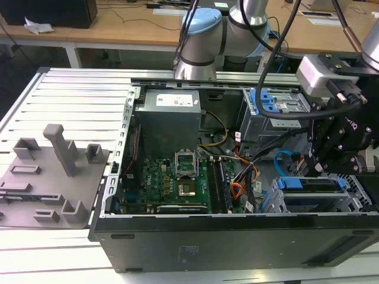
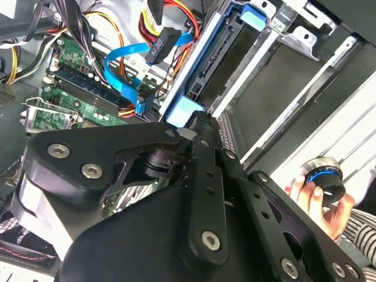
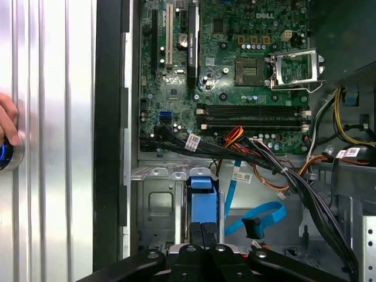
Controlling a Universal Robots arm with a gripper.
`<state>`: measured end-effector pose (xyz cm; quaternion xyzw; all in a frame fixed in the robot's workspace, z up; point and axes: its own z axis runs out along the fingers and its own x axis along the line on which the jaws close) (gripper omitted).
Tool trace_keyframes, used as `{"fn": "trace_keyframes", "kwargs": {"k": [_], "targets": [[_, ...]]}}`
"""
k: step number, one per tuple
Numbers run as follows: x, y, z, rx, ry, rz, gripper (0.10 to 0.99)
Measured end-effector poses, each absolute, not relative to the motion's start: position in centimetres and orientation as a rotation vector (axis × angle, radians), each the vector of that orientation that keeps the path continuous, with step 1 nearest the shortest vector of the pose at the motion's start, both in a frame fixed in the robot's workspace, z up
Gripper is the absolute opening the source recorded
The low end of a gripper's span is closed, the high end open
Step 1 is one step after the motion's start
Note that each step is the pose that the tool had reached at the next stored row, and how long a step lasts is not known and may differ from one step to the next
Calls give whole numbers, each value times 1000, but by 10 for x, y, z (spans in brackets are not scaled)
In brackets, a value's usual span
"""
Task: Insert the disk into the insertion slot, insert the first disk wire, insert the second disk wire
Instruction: 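Insert the disk into the insertion slot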
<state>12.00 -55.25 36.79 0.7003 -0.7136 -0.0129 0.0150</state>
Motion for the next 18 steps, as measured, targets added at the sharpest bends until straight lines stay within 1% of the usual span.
{"fn": "trace_keyframes", "kwargs": {"k": [10, 18], "targets": [[120, -553, 354, 2179, -2221, -40, 106], [127, -552, 349, 2179, -2221, -40, 106]]}}
